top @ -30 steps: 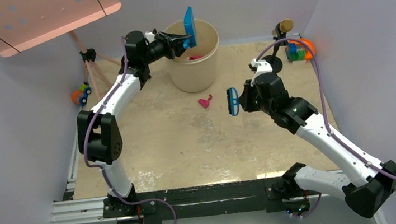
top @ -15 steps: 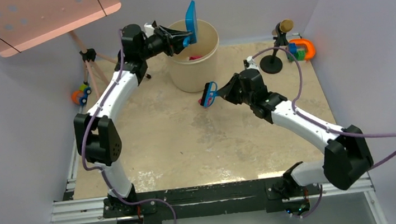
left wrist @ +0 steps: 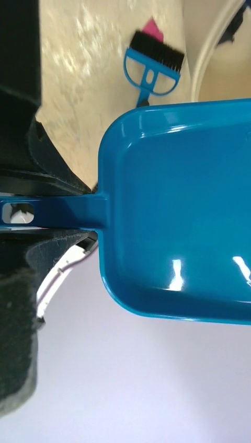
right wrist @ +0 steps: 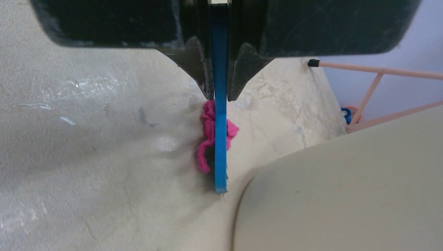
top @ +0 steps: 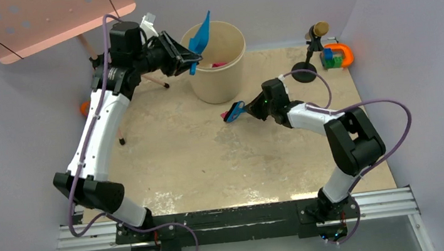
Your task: Sweep away the paper scraps from the table
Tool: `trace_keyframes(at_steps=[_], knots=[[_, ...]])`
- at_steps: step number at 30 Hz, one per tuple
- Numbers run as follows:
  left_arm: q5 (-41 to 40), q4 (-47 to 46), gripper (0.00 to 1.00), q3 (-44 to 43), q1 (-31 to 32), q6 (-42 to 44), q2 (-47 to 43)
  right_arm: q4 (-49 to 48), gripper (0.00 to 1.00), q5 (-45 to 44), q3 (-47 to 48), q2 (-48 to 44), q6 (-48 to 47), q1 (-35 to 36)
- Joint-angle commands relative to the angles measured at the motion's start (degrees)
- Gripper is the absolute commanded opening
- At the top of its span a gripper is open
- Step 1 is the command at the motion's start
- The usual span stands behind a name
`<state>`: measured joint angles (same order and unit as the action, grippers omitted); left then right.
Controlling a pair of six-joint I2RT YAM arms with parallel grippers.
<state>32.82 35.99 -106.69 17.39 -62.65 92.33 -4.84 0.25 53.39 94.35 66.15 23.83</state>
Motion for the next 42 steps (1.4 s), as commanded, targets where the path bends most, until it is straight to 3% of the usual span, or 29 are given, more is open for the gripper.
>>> trace_keyframes(at_steps=[1, 8, 15, 18, 23, 27, 36, 42], knots=[[-8.3, 14.2, 0.0, -2.4, 1.8, 17.1, -5.6, 0.7, 0.0, 0.8, 0.9, 2.0, 4.7, -0.2], [-18.9, 24.9, 0.0, 2.9, 6.2, 31.0, -11.8, 6.9, 0.0, -1.6, -8.3, -9.5, 1.0, -0.3], [-25.1, 22.4, 0.0, 22.0, 13.8, 37.3, -22.6, 12.2, 0.0, 1.8, -16.9, -27.6, -8.2, -0.3], [-28.5, 18.9, 0.0, 31.9, 17.6, 38.8, -26.7, 18.9, 0.0, 0.2, -9.2, -31.9, -20.5, -0.4], [-37.2, 13.0, 0.0, 43.3, 23.7, 40.5, -29.8, 32.7, 0.0, -10.8, 8.5, -25.8, -39.2, -0.4], [-41.9, 7.7, 0.0, 48.6, 32.1, 43.5, -28.0, 39.6, 0.0, -19.6, 16.4, -17.9, -49.6, -0.4], [-39.5, -2.7, 0.0, 56.1, 35.1, 47.9, -21.4, 48.2, 0.0, -28.6, 26.3, -2.4, -58.6, 2.3], [-41.1, -4.2, 0.0, 54.1, 35.1, 49.8, -13.5, 46.1, 0.0, -25.4, 25.6, 3.2, -60.3, 9.2]])
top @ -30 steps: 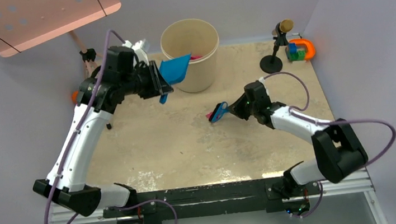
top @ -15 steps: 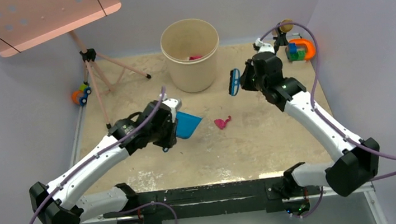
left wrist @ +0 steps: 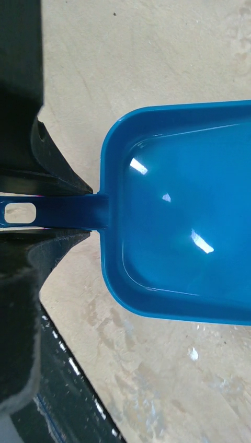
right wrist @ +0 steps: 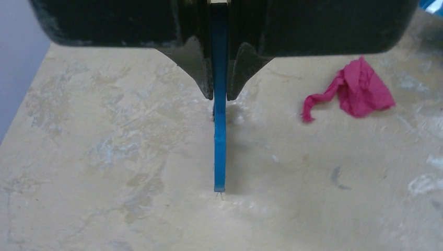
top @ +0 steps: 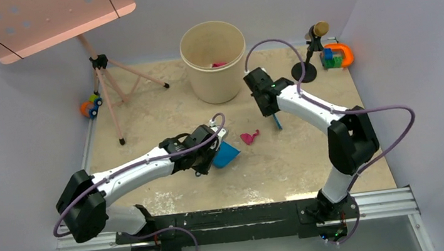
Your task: Sweep away the paper scraps from the table
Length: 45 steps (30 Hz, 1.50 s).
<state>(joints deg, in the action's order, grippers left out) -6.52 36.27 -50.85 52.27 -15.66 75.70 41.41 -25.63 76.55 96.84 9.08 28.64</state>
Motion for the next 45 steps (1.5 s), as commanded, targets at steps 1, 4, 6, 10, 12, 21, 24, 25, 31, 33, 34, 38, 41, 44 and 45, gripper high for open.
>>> trace_keyframes(at_steps=[1, 4, 6, 10, 12, 21, 24, 25, 31, 33, 34, 38, 41, 44, 45], knots=[[-2.0, -4.8, 0.0, -2.0, 0.2, 3.2, 4.0, -1.0, 0.0, 2.7, 2.3, 1.2, -3.4, 5.1], [-2.0, -5.2, 0.0, -3.3, 0.2, 4.9, 6.2, -2.9, 0.0, 10.6, 2.2, 1.3, -3.3, 6.8], [-2.0, -4.6, 0.0, -4.1, 0.2, 6.1, 7.6, -3.5, 0.0, 13.6, 2.0, 0.6, -2.4, 7.6], [-0.6, -4.5, 0.0, -5.5, 0.2, 7.5, 10.3, -5.2, 0.0, 21.2, 0.0, -2.3, -1.7, 8.2], [-0.3, -5.0, 0.0, -6.2, 0.1, 8.1, 11.7, -6.4, 0.0, 26.4, -1.7, -4.3, -1.5, 8.2], [-1.5, -6.0, 0.0, -7.9, 0.1, 9.0, 16.2, -6.1, 0.0, 37.9, -3.9, -11.6, -1.1, 7.9], [-1.6, -7.6, 0.0, -6.5, 0.1, 8.6, 16.0, -5.1, 0.0, 37.7, -3.6, -13.7, -0.9, 7.1], [-1.9, -8.4, 0.0, -6.0, 0.1, 8.4, 15.9, -4.7, 0.0, 37.2, -3.4, -14.0, -0.7, 6.7], [-2.6, -16.7, 0.0, 1.1, 0.1, 6.5, 8.4, -4.1, 0.0, 27.4, -3.5, -20.2, 3.4, 3.2], [-2.7, -15.6, 0.0, 1.1, 0.1, 6.2, 5.7, -4.6, 0.0, 24.9, -4.0, -23.8, 5.5, 0.3], [-2.7, -14.4, 0.0, 0.5, 0.1, 6.1, 4.4, -4.5, 0.0, 22.9, -4.2, -25.6, 6.4, -1.0], [-1.9, -8.0, 0.0, -4.6, 0.1, 5.7, -0.3, -3.1, 0.0, 10.1, -4.6, -31.0, 10.4, -3.6], [0.1, -1.1, 0.0, -11.5, -0.7, 4.9, -0.9, -1.8, 0.0, 4.5, -5.4, -33.3, 12.7, -4.3], [2.3, 7.3, 0.0, -21.3, -2.4, 4.1, 1.2, -1.4, 0.0, 2.3, -6.8, -34.7, 14.6, -4.6], [3.1, 9.5, 0.0, -24.7, -3.2, 4.0, 1.9, -1.7, 0.0, 2.3, -7.8, -35.2, 14.8, -4.7]])
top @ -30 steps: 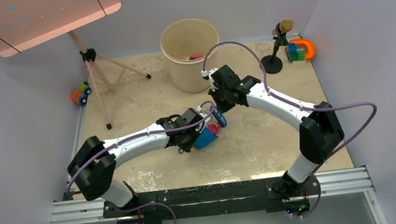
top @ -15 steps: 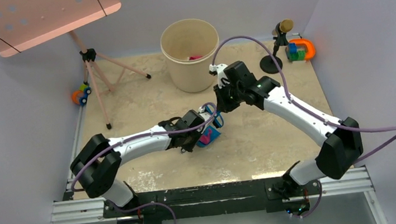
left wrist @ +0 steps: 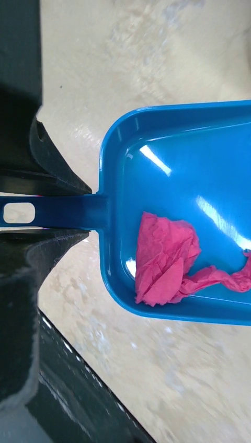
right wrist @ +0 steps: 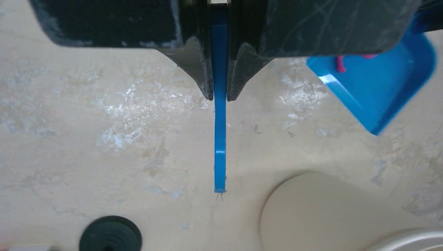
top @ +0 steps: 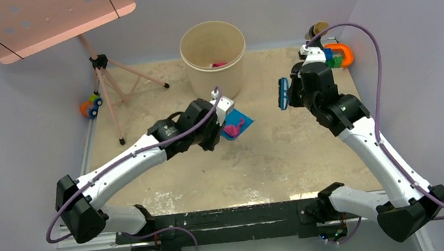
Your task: Sweep away the paper scraps from the table
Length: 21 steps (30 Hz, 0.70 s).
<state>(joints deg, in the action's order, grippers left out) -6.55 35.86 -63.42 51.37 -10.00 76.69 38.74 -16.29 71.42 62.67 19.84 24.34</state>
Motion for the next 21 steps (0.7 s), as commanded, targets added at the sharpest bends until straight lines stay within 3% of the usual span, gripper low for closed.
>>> trace_keyframes(at_steps=[1, 6, 11, 14, 17, 21], knots=[[4.2, 11.9, 0.0, -15.3, -3.4, -1.7, 1.7, 0.8, 0.0, -7.0, -3.2, -1.6, 4.3, -0.6], [13.3, 19.8, 0.0, -33.0, -9.8, -2.7, 6.5, 0.6, 0.0, -6.5, -4.3, -2.8, 4.4, -0.9], [24.2, 27.2, 0.0, -58.7, -16.3, -8.8, 19.8, 0.3, 0.0, -5.7, -4.6, -3.5, 4.6, -1.1], [33.8, 26.3, 0.0, -70.5, -20.2, -16.6, 28.6, 0.2, 0.0, -4.8, -4.7, -3.7, 5.0, -1.3], [46.3, 15.5, 0.0, -71.5, -25.4, -31.8, 33.9, 0.3, 0.0, -4.3, -4.9, -4.5, 5.7, -1.3], [56.4, -19.8, 0.0, -54.5, -29.3, -60.4, 34.1, 0.4, 0.0, -4.0, -5.7, -6.0, 6.1, -1.3]])
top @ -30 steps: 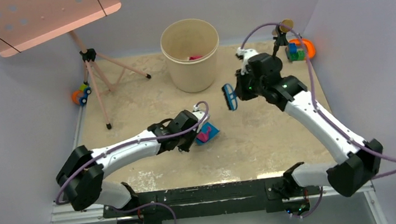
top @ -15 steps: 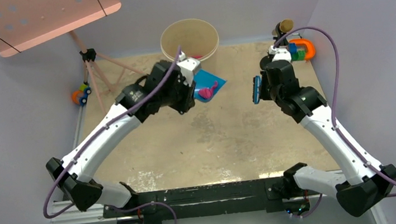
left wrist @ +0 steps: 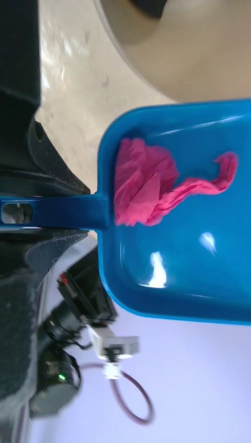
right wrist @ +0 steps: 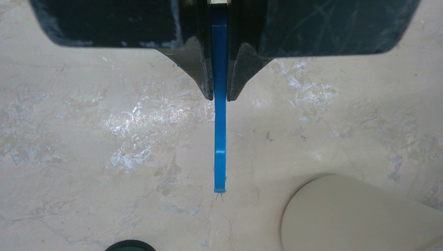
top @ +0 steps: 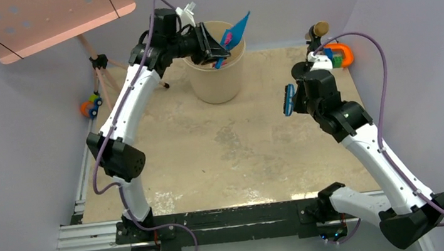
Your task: Sweep away the paper scraps from the table
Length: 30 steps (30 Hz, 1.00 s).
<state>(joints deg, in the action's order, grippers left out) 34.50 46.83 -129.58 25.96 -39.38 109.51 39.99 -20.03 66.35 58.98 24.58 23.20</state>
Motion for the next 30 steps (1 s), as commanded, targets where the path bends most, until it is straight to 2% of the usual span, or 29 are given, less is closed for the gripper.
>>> trace_keyframes(at_steps=[1, 2, 3, 5, 8, 11, 15, 18, 20, 22, 25, 27, 30], knots=[[15.2, -38.6, 0.0, 15.4, -4.6, -38.3, 1.4, -0.8, 0.0, -0.2, -0.8, -2.6, 1.4, -0.2], [14.7, -50.3, 0.0, 18.6, -5.3, -44.1, 1.7, -0.7, 0.0, -0.2, -0.9, -2.9, 1.4, -0.2], [13.9, -57.7, 0.0, 21.1, -6.0, -50.0, 2.2, -0.5, 0.0, -0.3, -1.0, -3.1, 1.4, -0.2], [11.3, -70.2, 0.0, 25.4, -7.2, -62.7, 4.2, -0.3, 0.0, -0.4, -1.0, -3.5, 1.4, -0.2], [7.7, -86.3, 0.0, 27.7, -7.7, -76.6, 8.8, -0.2, 0.0, -0.2, -1.0, -4.0, 1.5, -0.2], [6.9, -90.8, 0.0, 27.5, -7.7, -80.9, 10.0, -0.1, 0.0, -0.2, -0.8, -3.9, 1.5, -0.2], [3.9, -91.7, 0.0, 33.5, -7.9, -80.7, 6.3, -0.4, 0.0, -0.1, -1.0, -3.5, 1.5, -0.2], [6.5, -91.9, 0.0, 33.7, -7.9, -78.7, 5.1, -1.3, 0.0, 0.9, -1.3, -3.3, 1.4, -0.2], [10.7, -88.3, 0.0, 34.3, -7.8, -73.2, 2.5, -2.7, 0.0, 2.4, -1.9, -3.7, 0.7, -0.2], [13.7, -80.3, 0.0, 36.0, -7.8, -64.0, -2.0, -4.5, 0.0, 4.1, -3.2, -4.4, 0.5, -0.2], [15.5, -60.0, 0.0, 37.9, -7.6, -43.6, -10.5, -7.6, 0.0, 8.4, -5.0, -4.7, 0.1, -0.2], [12.2, -36.4, 0.0, 37.5, -7.0, -26.2, -16.2, -9.3, 0.0, 11.6, -6.1, -4.5, 0.1, -0.2], [-1.8, -14.3, 0.0, 38.8, -4.6, -2.6, -24.3, -11.0, 0.0, 14.5, -7.6, -3.6, -0.2, -0.2]])
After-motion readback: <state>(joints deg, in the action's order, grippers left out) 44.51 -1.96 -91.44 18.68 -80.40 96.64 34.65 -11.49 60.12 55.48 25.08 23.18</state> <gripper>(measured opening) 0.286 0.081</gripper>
